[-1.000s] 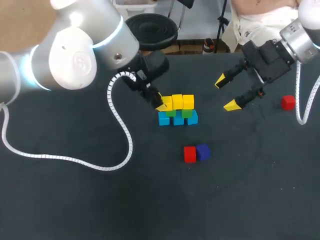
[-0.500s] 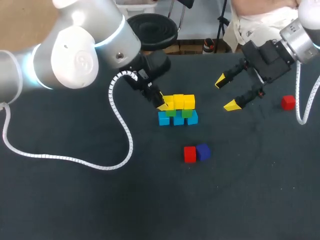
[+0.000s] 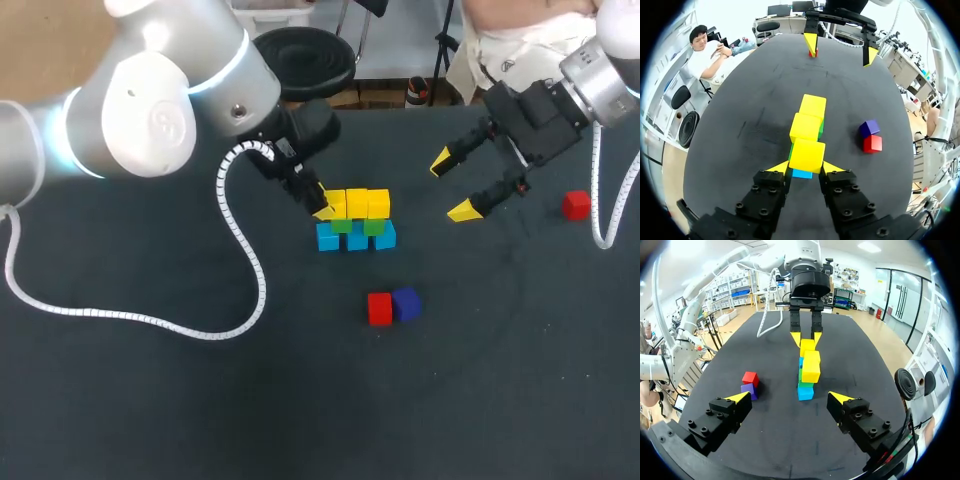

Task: Place the blue cubes, place green cubes on the blue cubes, place the yellow cubes on the green cubes, then place the red cubes on the yellow cubes, and place purple cube on the red cubes.

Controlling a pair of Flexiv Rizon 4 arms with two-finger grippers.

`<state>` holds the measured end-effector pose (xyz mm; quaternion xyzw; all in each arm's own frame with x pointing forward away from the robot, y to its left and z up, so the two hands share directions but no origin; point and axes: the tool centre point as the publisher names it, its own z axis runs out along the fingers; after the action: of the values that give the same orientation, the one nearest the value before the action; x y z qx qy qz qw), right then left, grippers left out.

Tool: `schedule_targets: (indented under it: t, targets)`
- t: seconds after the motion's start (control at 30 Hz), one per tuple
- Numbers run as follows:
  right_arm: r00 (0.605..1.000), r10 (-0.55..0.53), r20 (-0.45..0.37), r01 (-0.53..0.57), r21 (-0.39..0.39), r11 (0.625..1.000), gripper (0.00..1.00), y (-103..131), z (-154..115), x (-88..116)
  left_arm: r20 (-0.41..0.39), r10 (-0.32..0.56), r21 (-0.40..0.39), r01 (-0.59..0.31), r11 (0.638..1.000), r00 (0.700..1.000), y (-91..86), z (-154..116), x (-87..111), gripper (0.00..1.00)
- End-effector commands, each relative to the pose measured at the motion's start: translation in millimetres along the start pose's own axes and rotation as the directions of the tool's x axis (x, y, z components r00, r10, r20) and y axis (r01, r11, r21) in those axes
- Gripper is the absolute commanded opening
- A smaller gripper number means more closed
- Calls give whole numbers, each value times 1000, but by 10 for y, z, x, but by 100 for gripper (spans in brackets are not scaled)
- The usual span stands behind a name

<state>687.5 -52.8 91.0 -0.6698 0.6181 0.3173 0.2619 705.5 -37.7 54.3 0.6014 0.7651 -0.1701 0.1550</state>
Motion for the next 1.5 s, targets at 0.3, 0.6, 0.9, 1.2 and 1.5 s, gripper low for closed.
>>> schedule_targets:
  t: [0.3,0.6,0.9,1.2,1.5]
  targets:
    - [1000,-1,1,1,0,1000,100,0,0,2,3,-7,6,7,1000,1000,31,12,1,0]
    - [1000,-1,1,1,0,1000,100,0,0,2,4,-3,8,3,1000,1000,10,18,-13,0]
    - [1000,-1,1,1,0,1000,100,0,0,2,-5,-12,5,12,1000,1000,25,47,0,0]
    - [1000,-1,1,1,0,1000,100,0,0,2,-14,-13,-10,13,1000,1000,28,45,-11,0]
    - [1000,-1,1,1,0,1000,100,0,0,2,-18,-15,-14,14,1000,1000,35,47,-18,0]
